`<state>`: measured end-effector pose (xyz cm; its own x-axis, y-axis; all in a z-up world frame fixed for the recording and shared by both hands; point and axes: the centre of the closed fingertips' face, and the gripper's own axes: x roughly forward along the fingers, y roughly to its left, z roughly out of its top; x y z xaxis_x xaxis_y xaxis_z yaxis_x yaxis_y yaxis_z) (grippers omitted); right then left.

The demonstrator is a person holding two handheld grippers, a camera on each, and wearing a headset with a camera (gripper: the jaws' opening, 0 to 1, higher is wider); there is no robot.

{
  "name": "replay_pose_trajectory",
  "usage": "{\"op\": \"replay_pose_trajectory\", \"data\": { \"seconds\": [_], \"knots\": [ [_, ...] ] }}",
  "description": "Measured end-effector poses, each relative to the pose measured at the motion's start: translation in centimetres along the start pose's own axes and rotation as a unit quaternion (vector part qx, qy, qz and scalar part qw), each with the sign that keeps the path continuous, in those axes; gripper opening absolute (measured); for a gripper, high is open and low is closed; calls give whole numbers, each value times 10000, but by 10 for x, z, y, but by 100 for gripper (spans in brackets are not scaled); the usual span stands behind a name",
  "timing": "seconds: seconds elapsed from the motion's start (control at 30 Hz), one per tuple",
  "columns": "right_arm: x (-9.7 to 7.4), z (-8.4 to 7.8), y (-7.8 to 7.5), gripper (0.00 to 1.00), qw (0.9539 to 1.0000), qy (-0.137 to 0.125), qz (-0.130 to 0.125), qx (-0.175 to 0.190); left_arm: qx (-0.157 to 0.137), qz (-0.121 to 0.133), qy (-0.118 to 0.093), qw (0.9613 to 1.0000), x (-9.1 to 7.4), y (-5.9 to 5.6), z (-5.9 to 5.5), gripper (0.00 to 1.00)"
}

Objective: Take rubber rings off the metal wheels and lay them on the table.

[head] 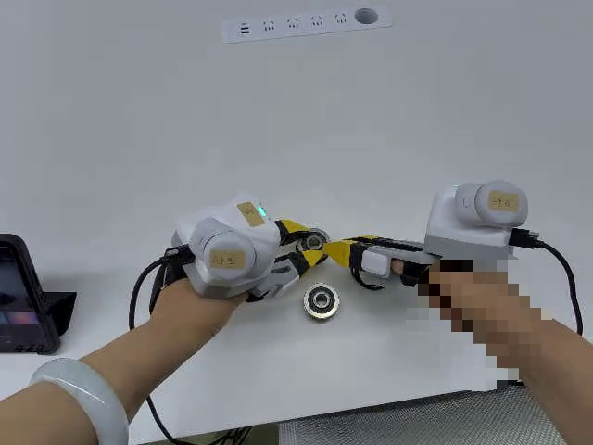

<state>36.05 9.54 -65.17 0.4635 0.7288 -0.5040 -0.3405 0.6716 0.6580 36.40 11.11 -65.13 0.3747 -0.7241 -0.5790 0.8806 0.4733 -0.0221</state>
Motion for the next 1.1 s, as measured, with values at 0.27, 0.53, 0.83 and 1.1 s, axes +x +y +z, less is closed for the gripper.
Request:
{"op": "replay_pose_trajectory", "data": {
  "seconds": [0.27,0.53,0.83,1.1],
  "knots": [
    [8,2,-4,22,9998,-14,55,193,-12,-8,-11,10000,1,2,0,14],
    [17,2,-2,22,9993,10,142,359,-17,-25,-25,10000,1,2,0,14],
    [17,2,2,24,9977,2,266,624,-5,-9,-26,10000,1,2,-1,14],
    [10,-1,4,21,9973,76,316,661,-4,-1,-28,10000,1,2,-1,14]
  ]
}}
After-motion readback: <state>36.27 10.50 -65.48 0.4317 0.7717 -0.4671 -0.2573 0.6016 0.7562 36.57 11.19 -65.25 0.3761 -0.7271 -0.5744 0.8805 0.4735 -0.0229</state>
